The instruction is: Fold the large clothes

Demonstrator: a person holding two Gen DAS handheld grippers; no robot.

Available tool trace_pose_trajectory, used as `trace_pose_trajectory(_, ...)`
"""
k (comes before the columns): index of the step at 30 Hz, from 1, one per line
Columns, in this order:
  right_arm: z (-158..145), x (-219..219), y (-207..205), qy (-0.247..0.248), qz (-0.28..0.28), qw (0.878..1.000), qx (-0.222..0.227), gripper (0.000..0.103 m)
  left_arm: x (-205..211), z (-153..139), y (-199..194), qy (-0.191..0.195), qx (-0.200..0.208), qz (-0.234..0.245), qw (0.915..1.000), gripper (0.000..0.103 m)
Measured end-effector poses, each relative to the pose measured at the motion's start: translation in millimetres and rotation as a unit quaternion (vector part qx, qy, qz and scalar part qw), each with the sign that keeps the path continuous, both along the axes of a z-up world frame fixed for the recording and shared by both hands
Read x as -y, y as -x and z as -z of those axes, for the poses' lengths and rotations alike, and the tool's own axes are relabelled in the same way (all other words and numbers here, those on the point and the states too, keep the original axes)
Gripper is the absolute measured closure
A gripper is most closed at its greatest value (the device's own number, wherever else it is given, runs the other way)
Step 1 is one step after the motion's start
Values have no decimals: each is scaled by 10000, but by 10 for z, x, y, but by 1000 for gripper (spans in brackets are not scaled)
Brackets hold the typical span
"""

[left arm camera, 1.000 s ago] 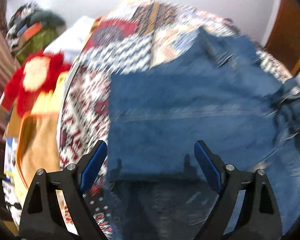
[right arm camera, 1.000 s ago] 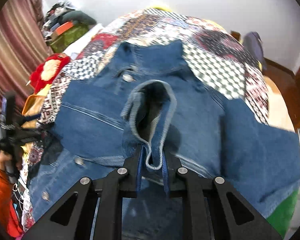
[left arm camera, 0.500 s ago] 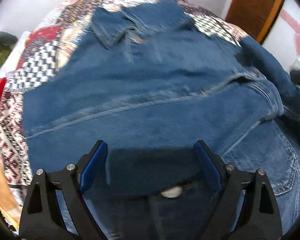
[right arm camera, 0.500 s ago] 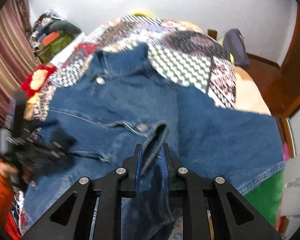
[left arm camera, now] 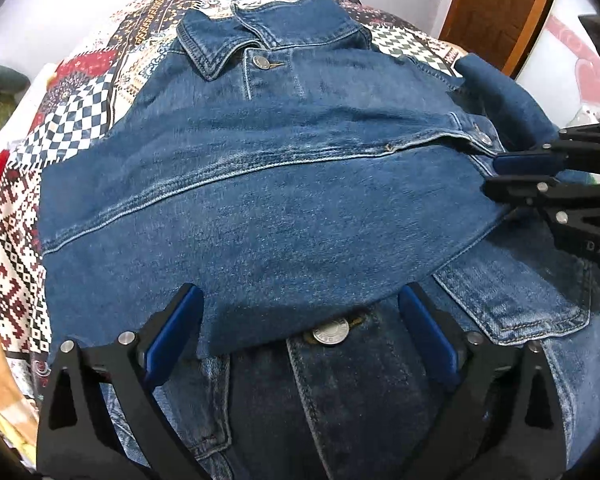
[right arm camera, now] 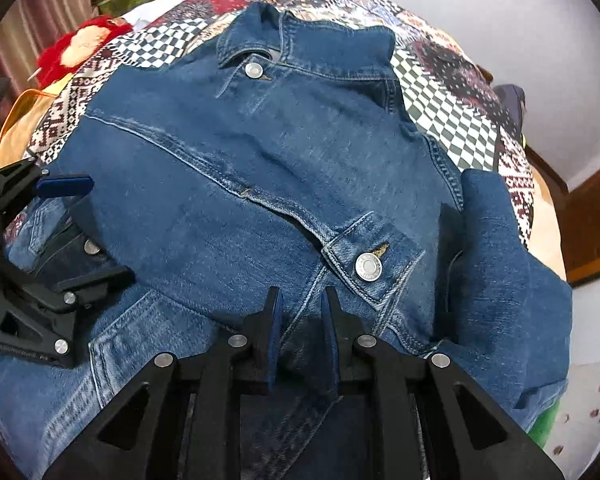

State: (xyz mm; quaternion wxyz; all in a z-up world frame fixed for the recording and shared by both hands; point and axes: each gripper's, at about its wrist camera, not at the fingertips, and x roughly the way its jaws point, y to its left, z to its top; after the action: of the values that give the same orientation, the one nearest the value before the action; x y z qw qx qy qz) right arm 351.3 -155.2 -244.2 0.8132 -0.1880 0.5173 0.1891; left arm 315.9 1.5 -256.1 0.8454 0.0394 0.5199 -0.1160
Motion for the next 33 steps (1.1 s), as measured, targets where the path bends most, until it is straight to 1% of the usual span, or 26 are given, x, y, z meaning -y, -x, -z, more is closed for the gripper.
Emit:
trace_pose_trajectory(1,0,20,11,94,23,9999,55,66,-5,7,-8,7,-11,-26,10000,1)
trace_pose_trajectory(2,-2,42,23,369,132,9989,263,36,-5,6,-6,4,-11,-36,10000,1)
trace_pose_trajectory(3,-4,74,44,607,230,9966,512,14,-11,1,2,-4,-2,-42,10000,1)
trace_pose_trajectory(4,-11,95,52,599,223,9962,586,13,-6,-5,9,-32,18,-49,10000,1)
trace_pose_trajectory(6,-44,199,103,231,240,9988,347,13,2,-22,34,-127,56,-87,9999,1)
trace_pose_trajectory(8,-124,279,142,-29,310,9992,246,13,5,-50,46,-194,58,-131,9997,1)
trace_pose_trajectory(11,-335,420,232,-435,416,9973,419,13,20,-131,92,-322,106,-129,9993,1)
trace_pose_trajectory(14,-595,590,296,-811,590,9929,634,13,47,-291,147,-435,290,-94,9986,1)
trace_pose_trajectory(16,-766,729,298,-1093,731,9888,702,13,71,-434,170,-440,448,-83,9980,1)
trace_pose_trajectory(19,-934,983,256,-1445,1012,9815,749,13,126,-680,163,-383,715,-106,9966,1)
trace_pose_trajectory(22,-1032,1296,236,-1740,1364,9723,756,13,198,-917,113,-227,931,-115,9953,1)
trace_pose_trajectory(26,-1085,1737,226,-1971,1890,9591,748,13,379,-1144,22,-89,1146,-6,9934,1)
trace_pose_trajectory(30,-1068,2222,238,-2058,2367,9464,773,13,611,-1220,-82,-110,1228,212,9921,1)
trace_pose_trajectory(32,-1000,2415,232,-2111,2549,9411,697,12,742,-1185,-137,-166,1207,314,9921,1)
trace_pose_trajectory(33,-931,2526,228,-2172,2654,9376,574,12,806,-1151,-173,-175,1166,366,9923,1)
